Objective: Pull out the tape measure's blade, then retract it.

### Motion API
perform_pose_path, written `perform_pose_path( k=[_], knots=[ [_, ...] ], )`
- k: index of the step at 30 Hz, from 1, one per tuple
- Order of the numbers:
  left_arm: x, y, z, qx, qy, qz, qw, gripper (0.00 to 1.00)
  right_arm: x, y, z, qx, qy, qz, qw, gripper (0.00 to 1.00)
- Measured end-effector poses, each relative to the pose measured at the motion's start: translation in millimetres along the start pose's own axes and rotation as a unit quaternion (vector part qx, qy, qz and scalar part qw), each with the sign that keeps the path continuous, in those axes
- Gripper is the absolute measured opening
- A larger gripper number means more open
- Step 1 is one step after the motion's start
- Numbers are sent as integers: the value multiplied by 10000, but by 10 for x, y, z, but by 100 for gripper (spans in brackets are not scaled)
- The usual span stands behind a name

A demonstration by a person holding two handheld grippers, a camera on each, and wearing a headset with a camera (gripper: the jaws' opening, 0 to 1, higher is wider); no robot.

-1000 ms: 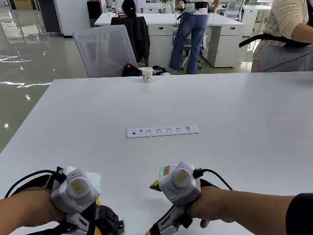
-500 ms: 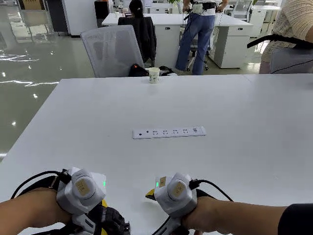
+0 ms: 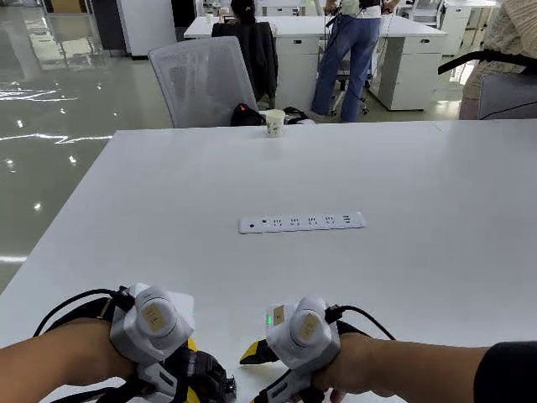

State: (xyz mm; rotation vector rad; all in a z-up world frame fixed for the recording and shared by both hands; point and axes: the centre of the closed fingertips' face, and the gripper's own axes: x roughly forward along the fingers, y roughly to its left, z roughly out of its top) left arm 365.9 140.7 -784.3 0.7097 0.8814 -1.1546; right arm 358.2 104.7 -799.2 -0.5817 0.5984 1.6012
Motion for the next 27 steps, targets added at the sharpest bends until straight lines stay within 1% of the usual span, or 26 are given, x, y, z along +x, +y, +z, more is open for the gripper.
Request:
perform_pose_path(
  k=[3,6,13,17,22,24,25,26,27],
  knots=[
    [-3,-5,1,-3,-13,10,10000,34,17,-14,17,-18,17,20,10000,35],
    [-2,-5,4,-1,-31,20,10000,34,32,-8,9,-105,115,88,9998,28],
    [-3,-2,2,-8,-55,25,10000,34,85,-51,48,-151,165,119,9997,24],
    [-3,0,1,-14,-72,27,10000,34,117,-53,46,-192,245,156,9994,15],
    [-4,2,0,-13,-102,33,9999,34,122,-55,27,-245,339,135,9990,13],
    [-3,0,1,-17,-113,33,9999,34,118,-55,36,-176,379,157,9990,12],
    [-3,6,1,-39,-112,42,9999,34,113,-63,24,-319,425,164,9985,11],
    [-3,2,0,-36,-108,42,9999,34,113,-63,20,-362,447,147,9982,11],
    [-3,0,-1,-46,-102,48,9999,34,114,-62,19,-330,436,132,9984,11]
  ],
)
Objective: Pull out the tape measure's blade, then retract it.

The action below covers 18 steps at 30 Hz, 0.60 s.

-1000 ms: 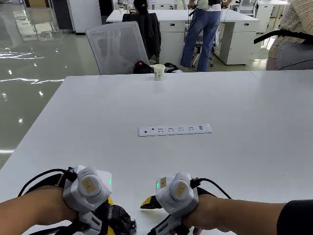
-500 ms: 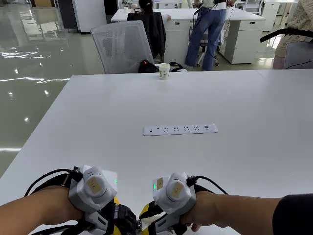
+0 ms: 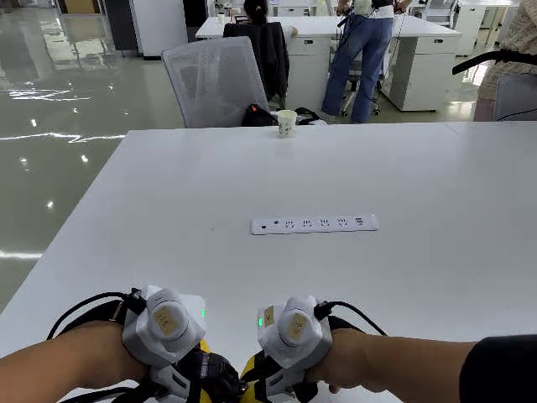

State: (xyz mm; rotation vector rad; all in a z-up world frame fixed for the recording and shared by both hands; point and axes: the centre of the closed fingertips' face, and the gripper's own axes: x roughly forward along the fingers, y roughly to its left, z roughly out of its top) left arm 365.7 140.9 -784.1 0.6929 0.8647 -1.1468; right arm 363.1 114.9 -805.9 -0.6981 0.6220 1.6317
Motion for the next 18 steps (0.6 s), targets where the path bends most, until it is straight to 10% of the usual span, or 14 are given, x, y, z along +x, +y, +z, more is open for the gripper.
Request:
perform_pose_path(
  k=[18],
  knots=[
    [-14,6,-13,62,4,-13,10000,34,-63,7,-70,291,-20,28,9996,10]
  ],
)
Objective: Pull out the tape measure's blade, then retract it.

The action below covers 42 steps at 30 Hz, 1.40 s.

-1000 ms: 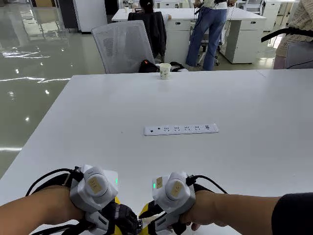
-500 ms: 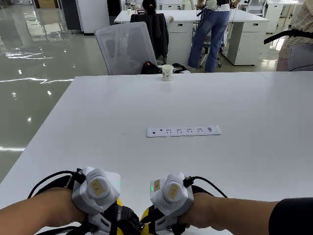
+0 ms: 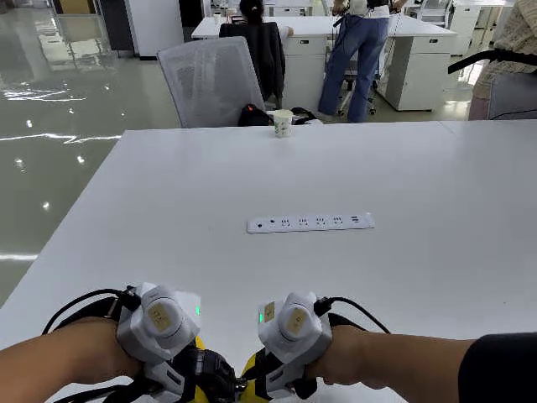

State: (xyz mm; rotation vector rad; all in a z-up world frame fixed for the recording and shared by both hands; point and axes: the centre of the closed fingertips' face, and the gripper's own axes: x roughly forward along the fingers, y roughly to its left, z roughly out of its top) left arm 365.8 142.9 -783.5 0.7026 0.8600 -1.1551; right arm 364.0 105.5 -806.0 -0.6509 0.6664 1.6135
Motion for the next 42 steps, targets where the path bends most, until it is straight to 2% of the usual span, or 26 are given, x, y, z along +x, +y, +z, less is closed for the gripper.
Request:
perform_pose_path(
  k=[17,25,28,35,39,42],
  knots=[
    [0,-3,2,-23,20,28,10000,34,-26,2,-55,81,28,18,10000,11],
    [4,7,10,-37,-18,37,10000,34,-1,12,-44,-64,160,-129,9998,12],
    [4,5,14,-43,-27,40,10000,34,-3,4,-44,30,203,-163,9997,13],
    [10,15,22,-64,-44,64,9999,34,48,-2,10,25,160,-212,9996,13],
    [7,15,19,-70,-46,64,9999,34,48,-13,31,191,55,-247,9995,13],
    [10,19,19,-54,-6,37,10000,34,26,-16,11,134,-49,-253,9996,12]
  ],
)
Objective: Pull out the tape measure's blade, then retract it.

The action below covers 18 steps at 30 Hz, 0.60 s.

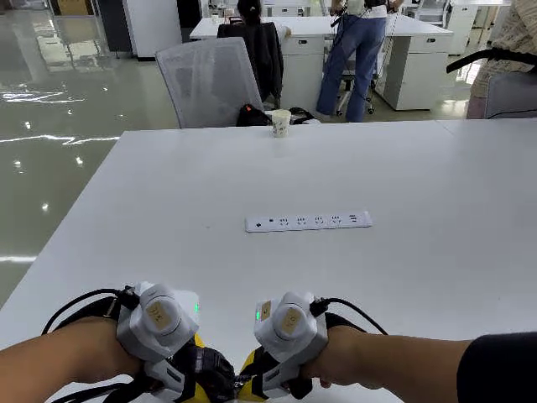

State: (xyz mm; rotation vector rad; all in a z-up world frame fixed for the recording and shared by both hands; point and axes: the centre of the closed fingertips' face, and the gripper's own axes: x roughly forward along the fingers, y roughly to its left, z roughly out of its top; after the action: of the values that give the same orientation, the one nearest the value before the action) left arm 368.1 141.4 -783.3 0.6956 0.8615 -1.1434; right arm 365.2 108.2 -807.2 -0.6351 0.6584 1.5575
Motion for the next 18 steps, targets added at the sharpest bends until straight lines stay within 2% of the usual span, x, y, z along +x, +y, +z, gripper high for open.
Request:
perform_pose_path(
  k=[3,8,18],
  knots=[
    [-1,-1,-7,14,28,-16,10000,34,-12,-3,6,32,-64,16,10000,12],
    [-3,-9,-11,11,16,-45,10000,34,-11,3,-1,-92,18,39,9999,11],
    [-3,-2,-14,-13,18,-20,10000,34,-62,-21,-56,-86,58,54,9999,11]
  ],
)
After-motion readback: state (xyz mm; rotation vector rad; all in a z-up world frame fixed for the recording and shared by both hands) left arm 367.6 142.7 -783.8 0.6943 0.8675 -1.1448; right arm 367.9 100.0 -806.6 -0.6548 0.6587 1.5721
